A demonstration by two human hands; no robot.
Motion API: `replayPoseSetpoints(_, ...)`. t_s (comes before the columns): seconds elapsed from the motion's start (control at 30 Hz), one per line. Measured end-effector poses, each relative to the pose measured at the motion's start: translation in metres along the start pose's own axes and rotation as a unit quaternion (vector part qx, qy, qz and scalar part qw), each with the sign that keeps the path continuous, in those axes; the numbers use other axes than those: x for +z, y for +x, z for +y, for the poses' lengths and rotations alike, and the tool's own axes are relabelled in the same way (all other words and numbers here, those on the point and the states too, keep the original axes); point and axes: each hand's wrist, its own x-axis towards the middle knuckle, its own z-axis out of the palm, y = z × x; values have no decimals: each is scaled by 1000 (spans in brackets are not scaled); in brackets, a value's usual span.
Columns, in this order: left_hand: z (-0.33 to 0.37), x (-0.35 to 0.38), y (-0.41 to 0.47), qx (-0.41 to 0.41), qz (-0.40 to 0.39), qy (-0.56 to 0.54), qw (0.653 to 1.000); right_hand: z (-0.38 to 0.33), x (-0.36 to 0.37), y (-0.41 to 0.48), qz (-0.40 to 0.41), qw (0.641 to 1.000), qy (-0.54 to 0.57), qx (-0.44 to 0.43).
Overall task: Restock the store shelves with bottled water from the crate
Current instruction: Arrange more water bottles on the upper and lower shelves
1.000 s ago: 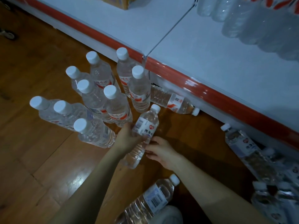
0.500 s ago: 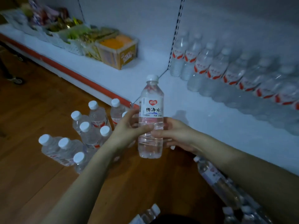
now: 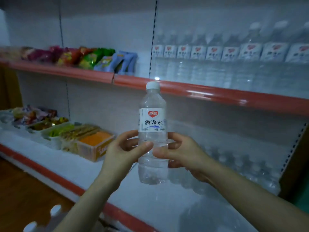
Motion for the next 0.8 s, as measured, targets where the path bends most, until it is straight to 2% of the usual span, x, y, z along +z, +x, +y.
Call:
replayPoseSetpoints(0.1, 28, 21, 25, 60, -22, -16, 998, -35, -21, 0, 48, 998, -12, -45)
replayPoseSetpoints(0.27, 65, 50, 74, 117, -59, -18, 991, -86, -56, 9, 121, 987, -5, -104)
replayPoseSetpoints(0.4, 88, 69, 118, 91, -168, 14, 981, -119, -89, 23, 149, 978, 31, -141)
replayPoseSetpoints(0.47, 99, 82, 142, 98, -196, 30, 975, -131, -109, 32, 169, 974, 9, -153)
replayPoseSetpoints(0.6, 113, 116, 185, 123, -196, 61, 971, -145, -154, 55, 209, 965, -44, -152)
replayPoseSetpoints(0.8, 109, 164, 244, 107, -270, 148, 945, -134, -215, 93, 238, 957, -121, -112)
